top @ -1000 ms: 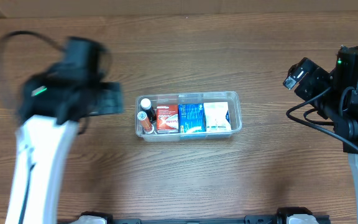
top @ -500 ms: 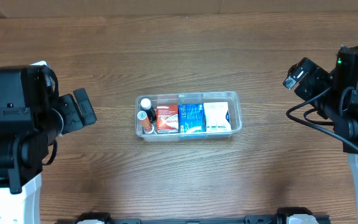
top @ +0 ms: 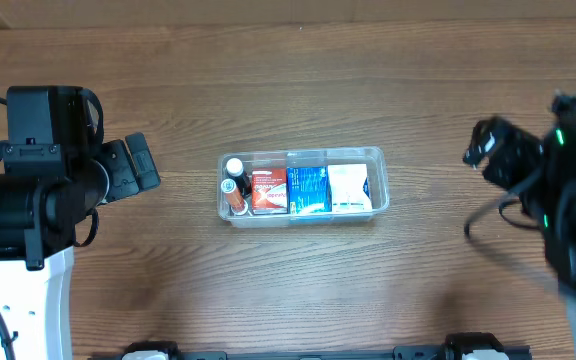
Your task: Pack container
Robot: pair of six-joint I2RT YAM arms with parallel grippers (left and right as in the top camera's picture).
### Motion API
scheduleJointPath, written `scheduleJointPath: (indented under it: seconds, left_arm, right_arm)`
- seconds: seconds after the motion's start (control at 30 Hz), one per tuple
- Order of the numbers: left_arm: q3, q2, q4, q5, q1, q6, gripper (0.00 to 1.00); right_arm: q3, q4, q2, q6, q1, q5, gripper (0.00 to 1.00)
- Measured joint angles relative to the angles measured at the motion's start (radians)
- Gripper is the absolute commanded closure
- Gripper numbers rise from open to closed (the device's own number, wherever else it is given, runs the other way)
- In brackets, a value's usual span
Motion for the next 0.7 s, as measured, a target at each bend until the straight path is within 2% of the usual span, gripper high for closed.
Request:
scheduleJointPath:
  seconds: [0.17, 0.27, 0.4, 0.57, 0.7]
  left_arm:
    - [0.000, 0.016, 0.000, 0.000, 0.000, 0.000, 0.00]
    - [0.000, 0.024, 0.000, 0.003, 0.000, 0.000, 0.00]
    - [0.000, 0.030, 0.000, 0.004, 0.000, 0.000, 0.00]
    - [0.000, 0.031, 0.000, 0.004, 0.000, 0.000, 0.00]
    - [0.000, 0.031, 0.001, 0.004, 0.000, 0.000, 0.00]
  right_arm:
    - [-0.328, 0.184, -0.370, -0.099, -0.001, -0.018, 0.00]
    - [-0.626, 0.311, -0.593, -0.128, -0.001, -0.019, 0.00]
    - [-0.898, 0.327, -0.788, -0.138, -0.001, -0.058, 0.00]
    - [-0.999, 0.338, -0.946, -0.146, -0.001, -0.084, 0.00]
    - [-1.052, 0.352, -0.959, -0.147, -0.001, -0.086, 0.00]
